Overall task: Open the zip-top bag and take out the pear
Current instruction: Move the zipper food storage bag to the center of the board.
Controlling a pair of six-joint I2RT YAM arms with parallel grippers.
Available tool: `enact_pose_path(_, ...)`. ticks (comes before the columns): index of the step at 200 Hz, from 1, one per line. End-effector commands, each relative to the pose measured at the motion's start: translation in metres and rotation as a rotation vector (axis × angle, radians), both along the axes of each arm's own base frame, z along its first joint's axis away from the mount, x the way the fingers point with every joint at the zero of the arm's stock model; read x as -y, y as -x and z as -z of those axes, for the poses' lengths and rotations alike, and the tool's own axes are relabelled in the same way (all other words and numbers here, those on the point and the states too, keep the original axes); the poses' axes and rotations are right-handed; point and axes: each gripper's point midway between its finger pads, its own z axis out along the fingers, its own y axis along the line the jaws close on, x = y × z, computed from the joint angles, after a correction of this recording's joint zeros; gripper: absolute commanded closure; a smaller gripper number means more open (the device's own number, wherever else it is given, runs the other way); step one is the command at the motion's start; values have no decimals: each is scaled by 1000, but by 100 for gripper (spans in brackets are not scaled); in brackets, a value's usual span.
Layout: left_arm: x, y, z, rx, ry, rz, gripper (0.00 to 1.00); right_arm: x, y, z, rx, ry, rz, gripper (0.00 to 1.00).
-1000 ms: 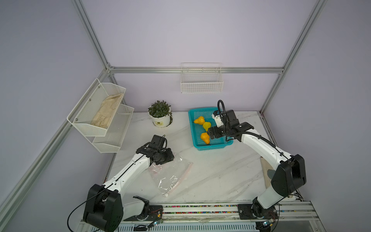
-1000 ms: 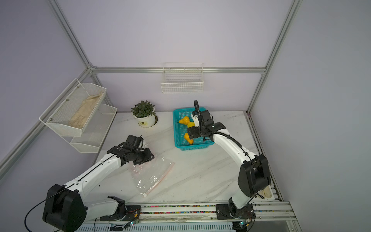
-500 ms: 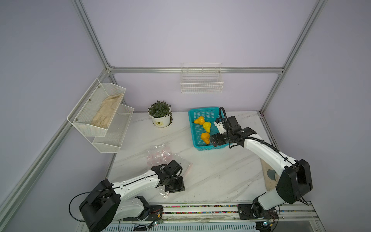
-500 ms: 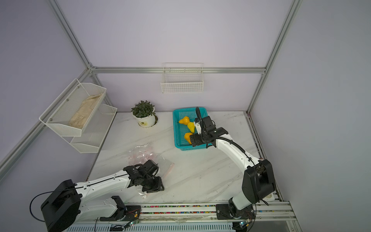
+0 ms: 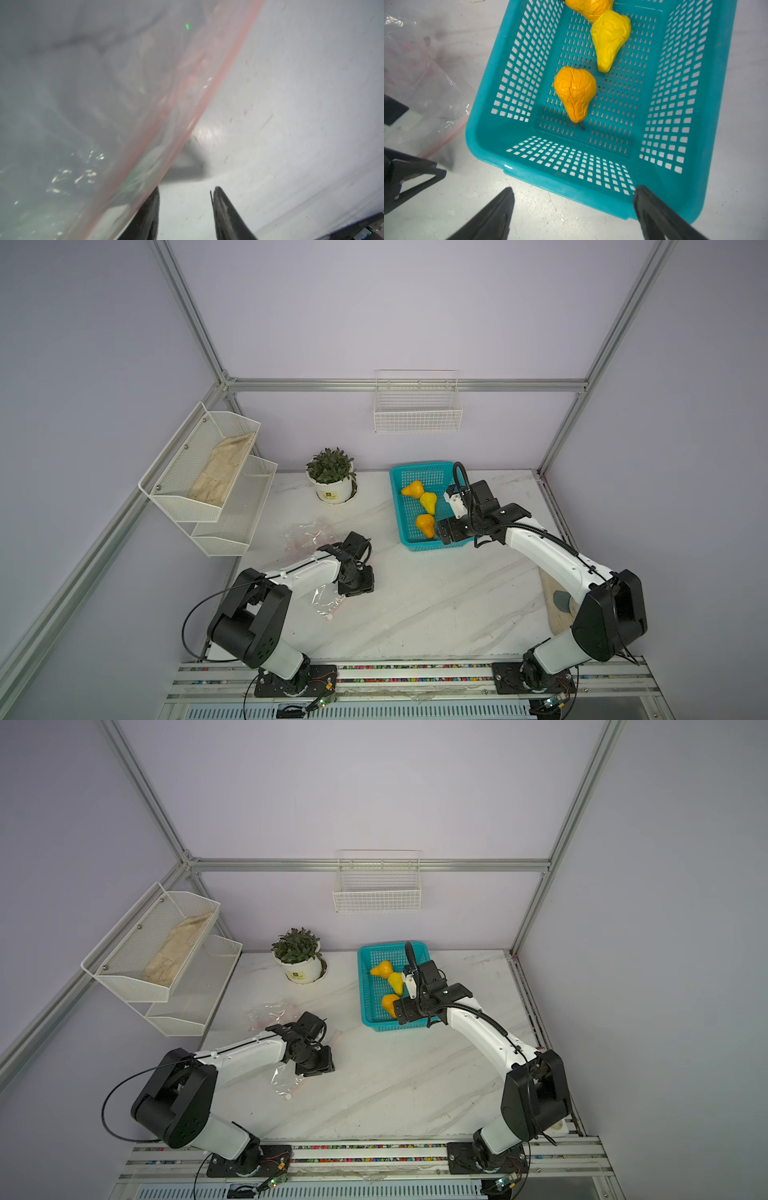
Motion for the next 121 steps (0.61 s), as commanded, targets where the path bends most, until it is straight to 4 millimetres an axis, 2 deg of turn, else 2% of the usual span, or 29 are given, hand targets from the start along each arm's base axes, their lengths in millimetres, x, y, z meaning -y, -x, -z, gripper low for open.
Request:
enact_pose_path(1,-10,-45,10,57,-97,69,57,5,6,-11,18,4,7,7)
enact_pose_path(20,-8,-77,14,71,-93,74,57,9,6,-8,24,26,16,7)
enact_pose_path(36,-7,-101,4,116,-82,66,57,16,4,-4,32,58,36,7)
enact_pose_path(49,-1,-117,-18,178,-52,77,56,23,2,-3,48,87,57,6)
enact_pose_path(66,-2,-131,-57,301,-46,78,50,35,-1,-4,85,135,99,4)
enact_pose_path(87,-16,-137,-104,472,-83,51,36,57,-8,-2,137,200,174,3)
enact_pose_path(108,-41,-132,-138,621,-136,2,18,80,-12,6,188,263,251,3)
enact_pose_path(118,-55,-127,-146,673,-175,-33,10,92,-14,10,219,294,294,3)
enact_pose_path(121,-61,-124,-156,707,-184,-54,8,95,-15,12,228,299,308,3)
